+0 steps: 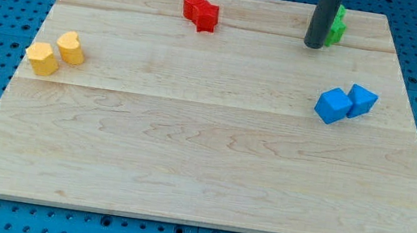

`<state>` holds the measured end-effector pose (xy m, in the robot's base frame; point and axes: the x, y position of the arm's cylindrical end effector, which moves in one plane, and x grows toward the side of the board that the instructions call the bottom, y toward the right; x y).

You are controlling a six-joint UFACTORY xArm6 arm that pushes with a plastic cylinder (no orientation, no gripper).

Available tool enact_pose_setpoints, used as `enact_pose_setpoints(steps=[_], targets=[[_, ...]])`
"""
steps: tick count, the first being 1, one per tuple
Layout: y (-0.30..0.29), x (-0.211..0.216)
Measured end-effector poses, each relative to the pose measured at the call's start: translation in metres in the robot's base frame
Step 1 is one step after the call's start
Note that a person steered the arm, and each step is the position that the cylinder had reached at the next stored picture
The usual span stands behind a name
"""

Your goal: Push the green star to the bottom left side of the green circle

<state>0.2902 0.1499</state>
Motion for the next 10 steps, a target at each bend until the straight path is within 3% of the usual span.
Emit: enact_pose_setpoints(steps=[1,2,4,5,7,8,10], targets=[[-0.005,-0.001],[-0.055,-0.014],[-0.053,-0.033],[-0.057,-0.002],[0.059,0.018],[0.080,0.017],[0.123,-0.038]])
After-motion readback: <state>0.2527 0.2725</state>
